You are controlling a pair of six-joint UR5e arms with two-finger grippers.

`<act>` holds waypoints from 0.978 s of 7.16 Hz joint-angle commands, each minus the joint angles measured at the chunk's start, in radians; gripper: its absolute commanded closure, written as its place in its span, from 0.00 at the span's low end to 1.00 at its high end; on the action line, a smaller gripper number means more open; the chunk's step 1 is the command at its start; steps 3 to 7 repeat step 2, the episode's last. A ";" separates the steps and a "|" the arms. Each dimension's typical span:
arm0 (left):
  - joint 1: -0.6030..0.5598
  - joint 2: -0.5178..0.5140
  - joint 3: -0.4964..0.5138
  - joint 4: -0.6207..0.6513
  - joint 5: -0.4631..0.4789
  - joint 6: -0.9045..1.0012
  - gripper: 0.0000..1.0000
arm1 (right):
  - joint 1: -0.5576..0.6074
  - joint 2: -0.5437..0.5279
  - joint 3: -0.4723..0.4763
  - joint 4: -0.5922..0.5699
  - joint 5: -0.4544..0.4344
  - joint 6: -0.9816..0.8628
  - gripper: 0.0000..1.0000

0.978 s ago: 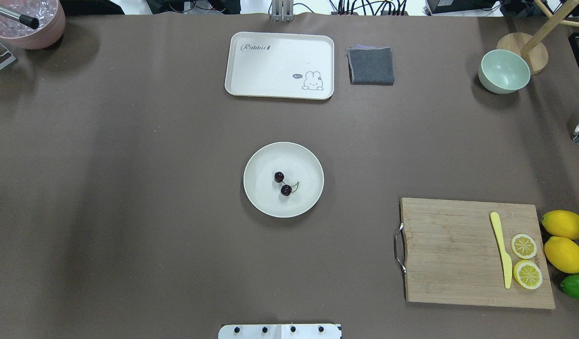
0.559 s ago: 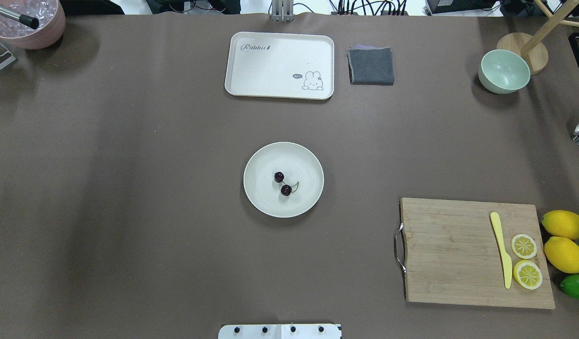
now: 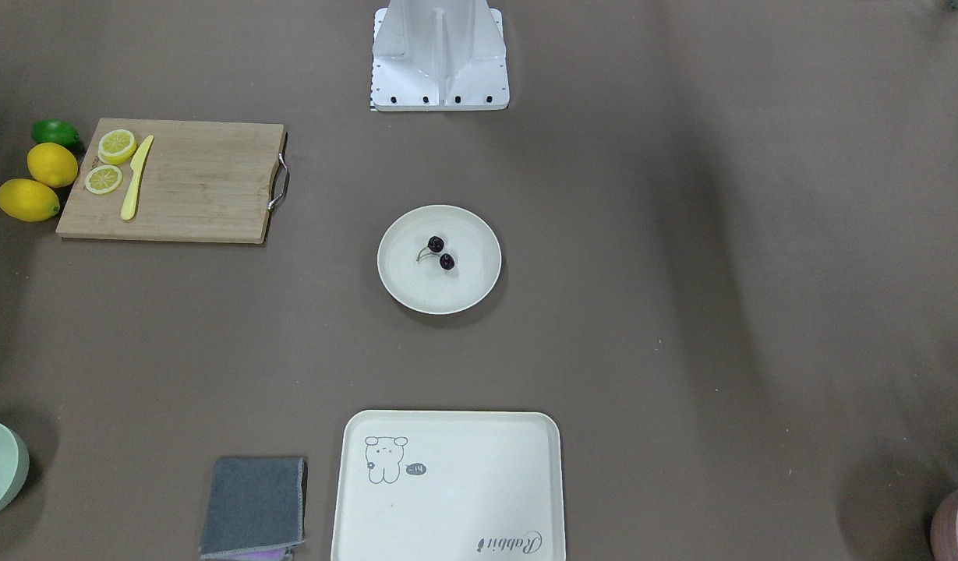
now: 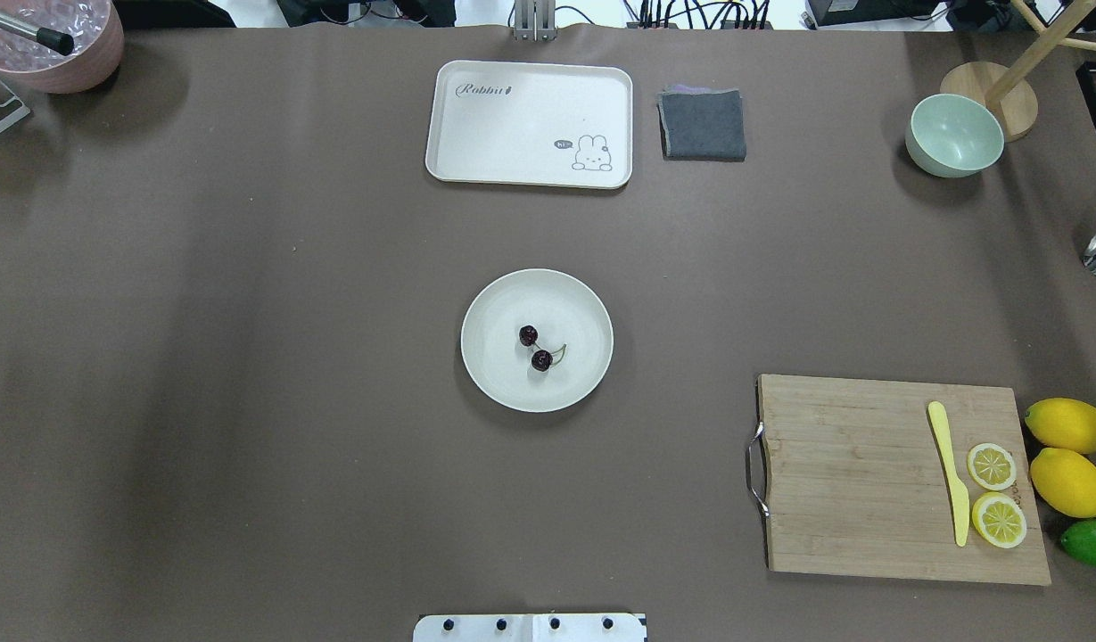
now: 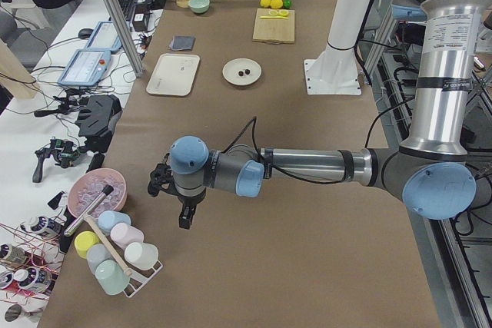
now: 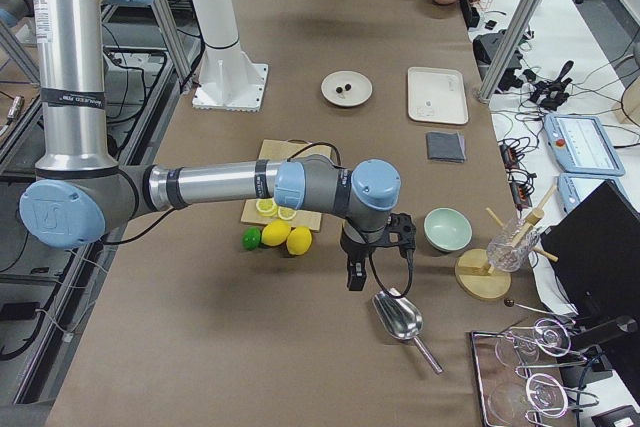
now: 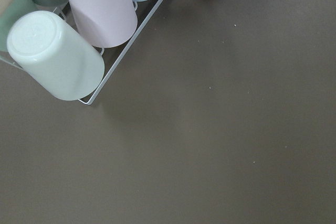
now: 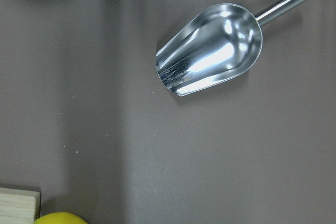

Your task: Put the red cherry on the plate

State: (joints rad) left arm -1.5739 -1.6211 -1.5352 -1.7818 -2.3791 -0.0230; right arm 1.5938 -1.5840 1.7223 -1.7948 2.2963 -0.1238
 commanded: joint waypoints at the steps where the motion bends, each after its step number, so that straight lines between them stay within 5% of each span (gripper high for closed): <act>1: 0.000 0.000 0.003 -0.001 0.000 0.000 0.02 | 0.002 0.001 0.002 0.000 0.000 0.003 0.00; 7: 0.000 0.000 0.003 -0.001 0.000 0.000 0.02 | 0.002 -0.001 0.002 0.000 0.000 0.003 0.00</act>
